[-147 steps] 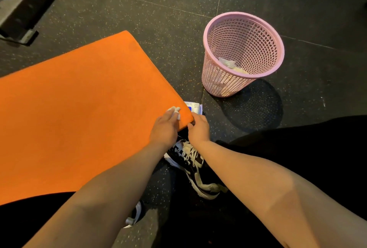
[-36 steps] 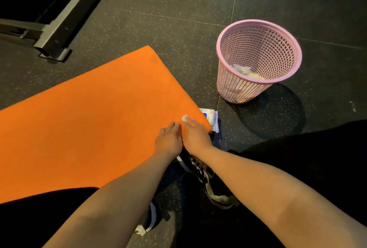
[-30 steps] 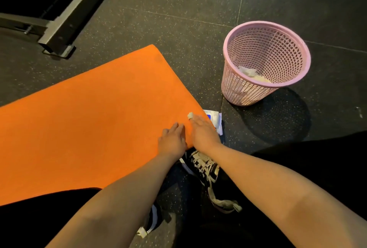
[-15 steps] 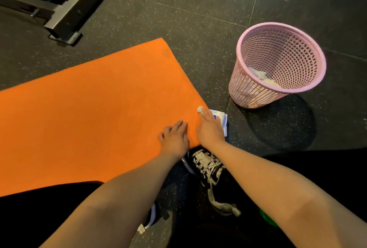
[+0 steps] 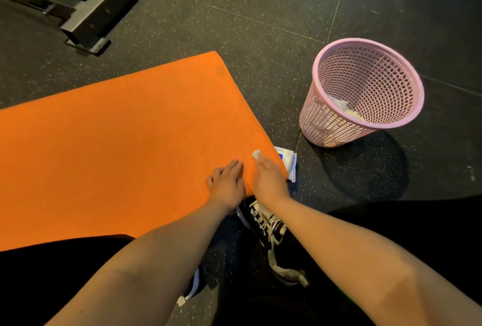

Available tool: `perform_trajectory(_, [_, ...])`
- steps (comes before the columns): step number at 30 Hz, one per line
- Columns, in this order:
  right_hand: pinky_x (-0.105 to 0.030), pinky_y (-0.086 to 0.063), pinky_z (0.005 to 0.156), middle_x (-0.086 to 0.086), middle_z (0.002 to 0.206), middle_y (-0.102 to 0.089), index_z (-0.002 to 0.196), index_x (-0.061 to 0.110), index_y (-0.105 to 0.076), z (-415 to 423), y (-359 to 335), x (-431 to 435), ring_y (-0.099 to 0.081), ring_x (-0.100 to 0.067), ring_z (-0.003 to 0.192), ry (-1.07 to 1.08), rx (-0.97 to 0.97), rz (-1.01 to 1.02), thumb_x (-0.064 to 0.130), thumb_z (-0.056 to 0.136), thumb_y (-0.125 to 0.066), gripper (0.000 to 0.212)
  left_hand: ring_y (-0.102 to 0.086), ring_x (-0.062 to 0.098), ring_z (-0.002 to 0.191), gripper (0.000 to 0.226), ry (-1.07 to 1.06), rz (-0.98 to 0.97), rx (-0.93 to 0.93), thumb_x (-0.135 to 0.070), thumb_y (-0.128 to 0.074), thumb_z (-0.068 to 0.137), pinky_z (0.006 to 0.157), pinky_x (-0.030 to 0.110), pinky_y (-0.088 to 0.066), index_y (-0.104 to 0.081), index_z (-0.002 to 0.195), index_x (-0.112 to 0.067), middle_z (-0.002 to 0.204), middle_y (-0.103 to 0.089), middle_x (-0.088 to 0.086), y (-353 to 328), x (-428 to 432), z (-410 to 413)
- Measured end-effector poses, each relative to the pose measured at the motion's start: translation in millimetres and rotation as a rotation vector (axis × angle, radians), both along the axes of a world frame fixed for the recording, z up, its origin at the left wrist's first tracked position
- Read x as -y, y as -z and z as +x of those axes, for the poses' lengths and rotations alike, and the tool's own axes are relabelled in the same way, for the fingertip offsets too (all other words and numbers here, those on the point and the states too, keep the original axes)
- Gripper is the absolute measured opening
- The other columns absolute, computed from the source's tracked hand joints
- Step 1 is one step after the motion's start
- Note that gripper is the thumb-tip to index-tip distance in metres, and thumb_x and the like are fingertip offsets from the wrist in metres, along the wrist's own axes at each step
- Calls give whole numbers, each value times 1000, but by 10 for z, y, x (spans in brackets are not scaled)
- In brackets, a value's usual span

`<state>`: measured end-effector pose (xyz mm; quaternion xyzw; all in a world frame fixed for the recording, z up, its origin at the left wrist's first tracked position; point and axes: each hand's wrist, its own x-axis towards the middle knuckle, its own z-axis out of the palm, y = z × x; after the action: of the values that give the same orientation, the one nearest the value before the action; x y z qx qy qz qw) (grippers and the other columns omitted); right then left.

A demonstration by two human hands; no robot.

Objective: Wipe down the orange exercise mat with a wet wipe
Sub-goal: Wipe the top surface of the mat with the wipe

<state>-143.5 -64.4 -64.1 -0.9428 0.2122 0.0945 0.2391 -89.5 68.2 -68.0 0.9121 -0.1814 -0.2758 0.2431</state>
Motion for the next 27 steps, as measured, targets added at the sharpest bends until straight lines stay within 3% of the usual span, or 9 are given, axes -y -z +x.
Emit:
perform_trajectory(3, [-36, -25, 123, -1, 159, -40, 154, 19, -40, -164, -7, -240, -36, -21, 145, -216, 32, 117, 23, 107, -37, 48, -24, 23, 146, 55, -128, -101, -28, -23, -42, 102, 117, 36, -12, -33, 156, -28, 163, -28, -6, -16, -56, -16])
perform_trajectory(5, [-39, -23, 124, -1, 160, -38, 153, 18, -42, -203, -24, -150, -34, -23, 146, -320, 37, 34, 18, 104, -41, 49, -24, 22, 147, 56, -97, -115, -12, -23, -45, 101, 118, 34, -10, -33, 156, -27, 163, -29, -5, -17, -94, -42])
perform_trajectory(8, [-44, -18, 125, 0, 164, -29, 156, 18, -36, -178, -55, 177, -23, -22, 151, -116, -11, -97, 14, 102, -40, 54, -21, 23, 147, 57, 5, -77, 35, -23, -43, 102, 120, 36, -10, -29, 158, -24, 164, -24, -3, -2, -106, -76])
perform_trajectory(11, [-44, -23, 124, 3, 167, -19, 156, 15, -33, -197, -112, 247, -20, -23, 151, 73, -27, -92, 13, 103, -38, 54, -16, 26, 148, 55, 18, -46, 69, -25, -41, 104, 121, 36, -10, -31, 157, -21, 165, -24, -2, 20, -99, -92])
perform_trajectory(13, [-41, -23, 125, 2, 166, -23, 155, 14, -37, -220, -135, 46, -20, -22, 151, 72, -17, -29, 12, 105, -39, 50, -14, 28, 148, 54, -6, -61, 61, -24, -41, 103, 121, 34, -9, -33, 156, -19, 164, -25, -1, 11, -95, -82])
perform_trajectory(16, [-36, -23, 122, -6, 158, -41, 151, 13, -45, -301, -124, -279, -32, -26, 147, -183, 44, 67, 14, 104, -44, 47, -19, 26, 147, 52, -51, -125, 10, -18, -41, 103, 120, 30, -11, -36, 155, -17, 163, -29, 1, -6, -110, -88])
perform_trajectory(19, [-37, -21, 122, -6, 156, -43, 147, 14, -50, -300, -98, -221, -36, -28, 144, -323, 48, -19, 17, 102, -46, 45, -20, 25, 148, 50, -35, -137, 3, -19, -40, 105, 119, 28, -12, -36, 155, -17, 163, -28, 3, -11, -162, -98])
perform_trajectory(24, [-45, -6, 127, -3, 169, -11, 159, 12, -26, -56, -177, 169, -4, -21, 156, 55, -127, -176, 23, 105, -36, 55, -16, 26, 149, 53, 33, -45, 22, -25, -38, 106, 121, 34, -13, -29, 158, -22, 167, -18, 1, -68, -163, -62])
perform_trajectory(27, [-43, -13, 127, -6, 167, -20, 158, 12, -30, 20, -232, -55, -14, -24, 154, 7, -75, -28, 21, 107, -37, 52, -20, 28, 147, 57, 74, 26, 37, -27, -37, 104, 120, 40, -19, -25, 159, -27, 167, -16, -1, -80, -147, -9])
